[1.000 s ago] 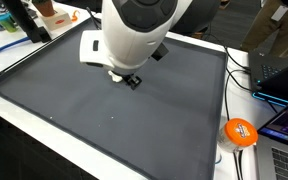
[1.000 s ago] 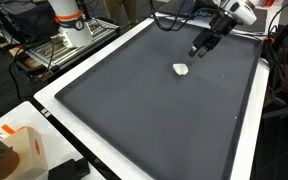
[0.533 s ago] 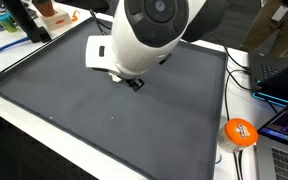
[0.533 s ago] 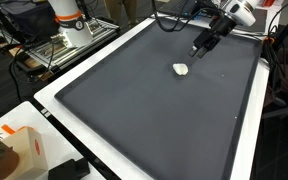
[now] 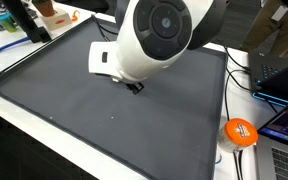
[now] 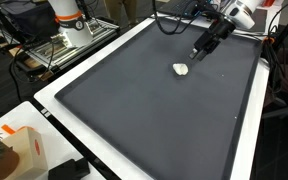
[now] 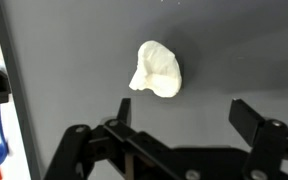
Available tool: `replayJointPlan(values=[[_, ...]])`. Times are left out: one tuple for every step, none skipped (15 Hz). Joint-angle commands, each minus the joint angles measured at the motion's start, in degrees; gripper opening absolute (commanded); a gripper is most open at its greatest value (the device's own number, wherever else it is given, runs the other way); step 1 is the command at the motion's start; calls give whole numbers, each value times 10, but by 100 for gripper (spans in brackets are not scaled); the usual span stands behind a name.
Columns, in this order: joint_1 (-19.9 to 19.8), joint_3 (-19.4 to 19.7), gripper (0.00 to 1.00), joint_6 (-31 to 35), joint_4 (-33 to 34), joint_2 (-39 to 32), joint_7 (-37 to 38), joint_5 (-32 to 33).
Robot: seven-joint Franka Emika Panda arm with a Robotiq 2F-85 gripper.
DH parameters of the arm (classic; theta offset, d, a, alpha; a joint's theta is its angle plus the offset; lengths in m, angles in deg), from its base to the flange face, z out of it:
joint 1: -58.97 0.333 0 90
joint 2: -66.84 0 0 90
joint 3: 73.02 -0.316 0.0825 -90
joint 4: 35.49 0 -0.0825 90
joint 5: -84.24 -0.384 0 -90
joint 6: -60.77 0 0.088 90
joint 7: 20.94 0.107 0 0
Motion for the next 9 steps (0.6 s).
replayJointPlan(values=[[18,13,100,-30,26,-20,18,15],[23,18,100,-38,27,-21,22,19],[27,21,100,-47,29,-22,25,20],[29,23,100,-50,32,-23,26,20],[31,23,100,-52,34,-24,27,19],[32,23,100,-51,35,-24,24,18],[32,23,100,-49,35,-24,22,16],[32,23,100,-47,34,-23,21,15],[32,23,100,-46,32,-21,20,14]])
